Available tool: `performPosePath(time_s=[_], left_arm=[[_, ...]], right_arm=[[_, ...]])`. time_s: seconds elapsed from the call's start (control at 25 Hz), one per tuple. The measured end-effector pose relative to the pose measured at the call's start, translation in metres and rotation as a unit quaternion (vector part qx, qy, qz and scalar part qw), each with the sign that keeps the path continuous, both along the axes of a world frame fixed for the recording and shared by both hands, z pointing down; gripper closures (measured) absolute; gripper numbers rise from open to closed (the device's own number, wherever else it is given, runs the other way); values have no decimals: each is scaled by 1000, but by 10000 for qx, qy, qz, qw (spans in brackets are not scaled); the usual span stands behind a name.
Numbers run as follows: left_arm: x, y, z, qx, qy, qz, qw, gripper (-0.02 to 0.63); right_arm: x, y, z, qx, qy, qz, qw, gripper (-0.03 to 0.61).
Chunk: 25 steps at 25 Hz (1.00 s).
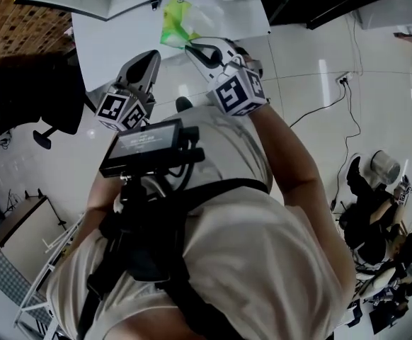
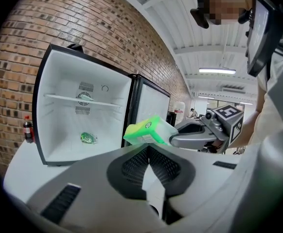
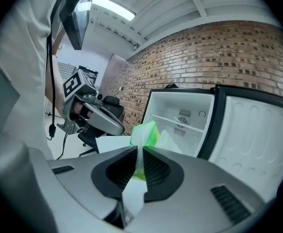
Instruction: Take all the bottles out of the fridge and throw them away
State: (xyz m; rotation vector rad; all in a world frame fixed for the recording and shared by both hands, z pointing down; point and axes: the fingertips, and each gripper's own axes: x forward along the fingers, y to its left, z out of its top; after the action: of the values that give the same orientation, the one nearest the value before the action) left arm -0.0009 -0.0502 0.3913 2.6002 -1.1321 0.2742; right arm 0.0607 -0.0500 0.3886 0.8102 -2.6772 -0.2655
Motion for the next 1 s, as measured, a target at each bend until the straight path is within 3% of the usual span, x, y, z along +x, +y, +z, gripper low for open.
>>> performPosePath(time_s=[0.4,0.56,0.72,1.0], left_arm=[[-14,18,8,-152,245,499,9983,611],[5,25,17,-156,111,864,9961,611],[34,41,27,-220,-11,1412,9897,611],[45,38,63,-370,-158,1718,9843,611]], right_arm=[[-9,41,34,-657,243,395,9968,548],[3,62,63,-1029,270,526,9929,548],[13,70,85,-1427,130,700,9872,548],[33,85,151,-2301,222,894,9688,548]])
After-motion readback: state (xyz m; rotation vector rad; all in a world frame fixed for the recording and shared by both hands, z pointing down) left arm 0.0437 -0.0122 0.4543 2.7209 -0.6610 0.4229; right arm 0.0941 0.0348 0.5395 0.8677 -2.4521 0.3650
